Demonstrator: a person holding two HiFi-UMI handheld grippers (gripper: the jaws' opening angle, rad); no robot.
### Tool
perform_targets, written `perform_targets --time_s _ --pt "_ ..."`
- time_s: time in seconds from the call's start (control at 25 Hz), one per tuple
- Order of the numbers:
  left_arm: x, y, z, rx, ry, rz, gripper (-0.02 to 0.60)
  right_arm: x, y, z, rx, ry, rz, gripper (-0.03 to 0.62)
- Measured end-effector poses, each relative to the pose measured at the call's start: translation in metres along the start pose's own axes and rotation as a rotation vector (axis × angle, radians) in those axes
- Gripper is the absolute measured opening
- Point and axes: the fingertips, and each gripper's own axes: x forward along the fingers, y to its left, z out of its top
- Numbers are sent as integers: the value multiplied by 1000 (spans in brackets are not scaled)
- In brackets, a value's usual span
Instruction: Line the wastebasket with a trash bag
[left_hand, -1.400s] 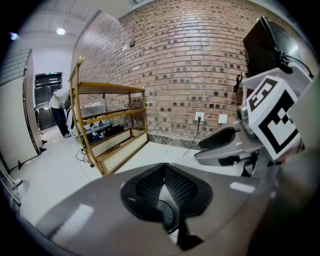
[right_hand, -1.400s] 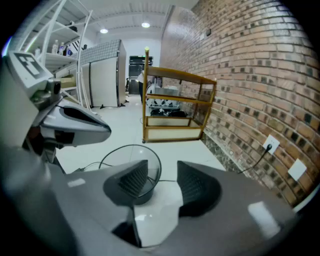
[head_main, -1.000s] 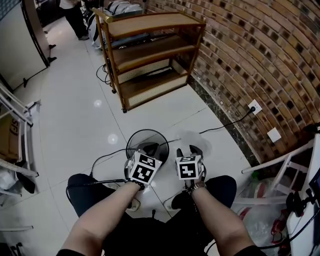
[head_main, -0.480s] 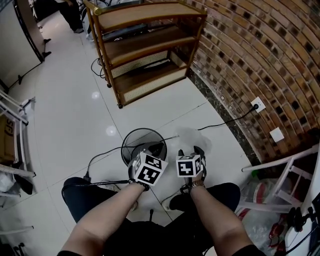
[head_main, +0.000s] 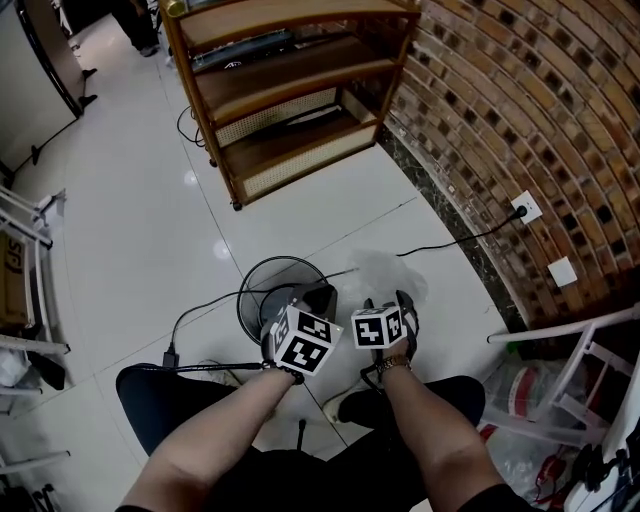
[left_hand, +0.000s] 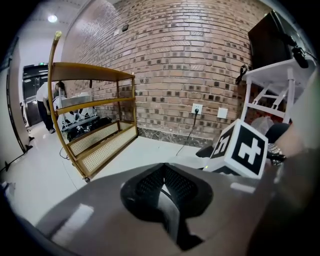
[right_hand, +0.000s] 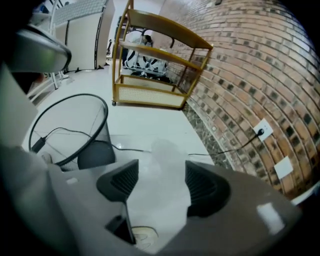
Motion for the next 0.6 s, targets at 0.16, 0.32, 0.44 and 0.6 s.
perform_targets --time_s 0.16,0.32,0.44,0.6 --pt "7 1 -1 10 12 0 2 17 0 -1 -42 26 1 293" --pt "11 1 -6 27 30 -1 2 32 -1 -8 -60 54 -5 293" --pt "13 4 -5 29 32 4 2 44 -3 -11 -73 77 -3 293" --pt "14 2 -7 29 39 2 2 50 -11 -19 -75 109 -25 204"
